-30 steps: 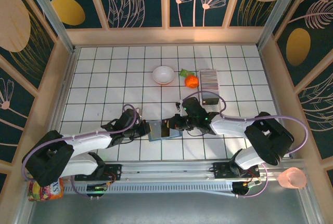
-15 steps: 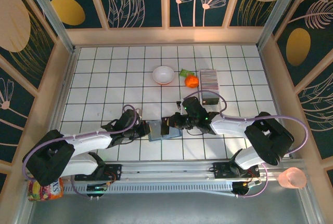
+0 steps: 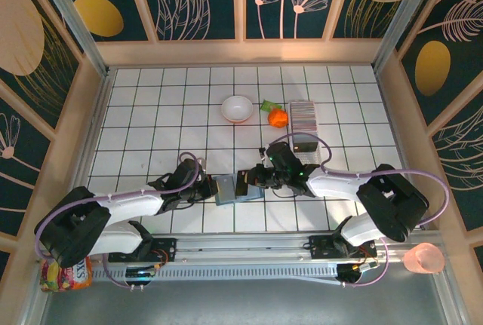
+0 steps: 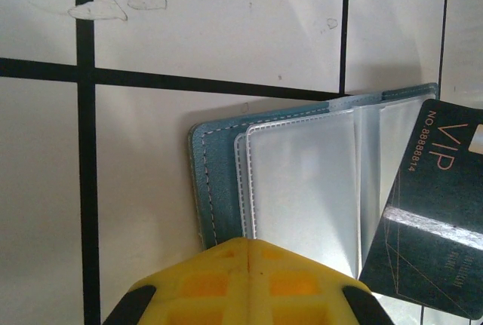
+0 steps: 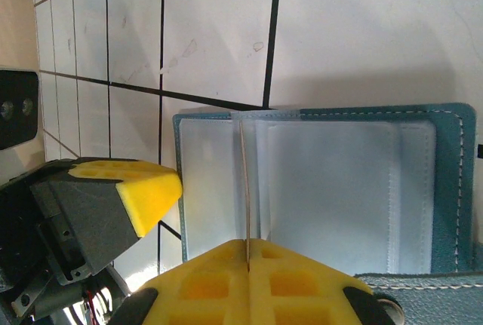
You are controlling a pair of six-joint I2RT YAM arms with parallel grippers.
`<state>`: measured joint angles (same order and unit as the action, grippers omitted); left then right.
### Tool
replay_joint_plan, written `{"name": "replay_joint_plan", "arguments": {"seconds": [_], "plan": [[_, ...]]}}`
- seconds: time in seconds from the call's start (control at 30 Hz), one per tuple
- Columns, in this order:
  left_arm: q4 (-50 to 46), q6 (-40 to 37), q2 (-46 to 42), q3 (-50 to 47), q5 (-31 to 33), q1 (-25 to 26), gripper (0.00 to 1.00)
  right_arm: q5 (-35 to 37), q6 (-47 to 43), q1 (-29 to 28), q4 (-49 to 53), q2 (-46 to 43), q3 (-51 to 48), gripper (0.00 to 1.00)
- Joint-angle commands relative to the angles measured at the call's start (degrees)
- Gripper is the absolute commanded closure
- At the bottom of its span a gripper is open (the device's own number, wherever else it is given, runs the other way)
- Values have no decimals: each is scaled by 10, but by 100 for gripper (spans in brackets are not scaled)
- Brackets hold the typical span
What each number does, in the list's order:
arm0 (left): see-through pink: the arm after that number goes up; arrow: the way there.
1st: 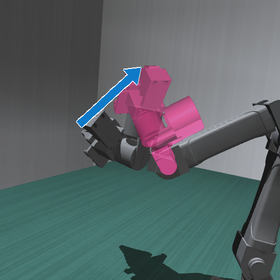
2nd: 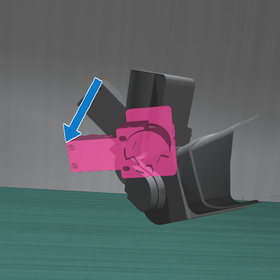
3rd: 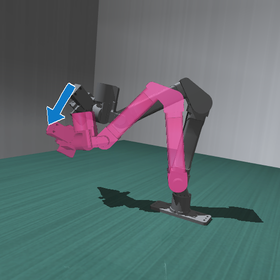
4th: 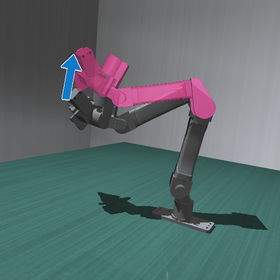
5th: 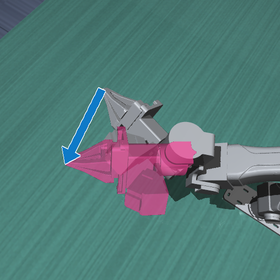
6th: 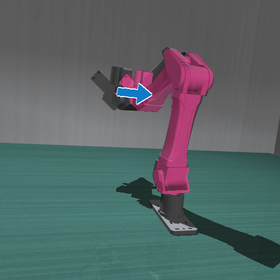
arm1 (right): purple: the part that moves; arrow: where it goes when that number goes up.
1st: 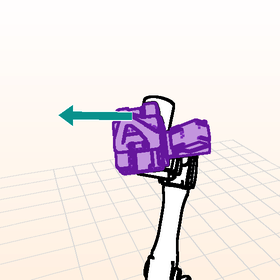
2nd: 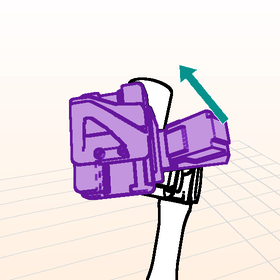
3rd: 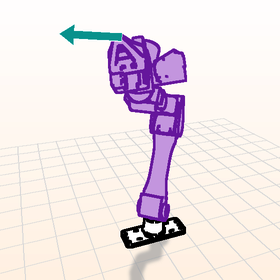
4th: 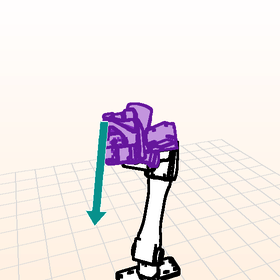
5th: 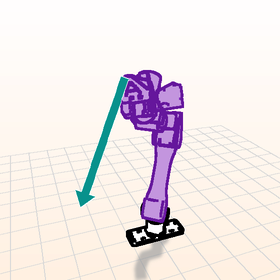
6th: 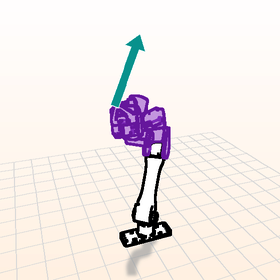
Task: Put the credit cards into the card holder
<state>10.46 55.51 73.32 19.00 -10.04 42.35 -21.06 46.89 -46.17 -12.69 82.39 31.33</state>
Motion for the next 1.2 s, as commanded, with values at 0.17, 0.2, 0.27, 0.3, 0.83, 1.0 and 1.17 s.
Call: {"name": "replay_joint_plan", "arguments": {"seconds": [0.17,0.2,0.27,0.3,0.83,1.0,1.17], "plan": [[14,-10,8,-9,-7,1,99,-7,13,1,-31,4,-12,100],[14,-10,8,-9,-6,1,99,-12,18,1,-41,6,-15,100],[14,-10,9,-10,-6,1,99,-16,21,1,-49,11,-17,100],[14,-9,9,-10,-6,1,99,-16,20,1,-48,14,-17,100],[14,-8,2,-18,-4,1,100,8,0,9,6,-4,-12,100],[17,-8,1,-20,-2,1,100,-15,12,15,-24,-9,-24,100],[23,-5,8,-19,-5,1,100,-33,26,10,-64,15,-27,100]]}}
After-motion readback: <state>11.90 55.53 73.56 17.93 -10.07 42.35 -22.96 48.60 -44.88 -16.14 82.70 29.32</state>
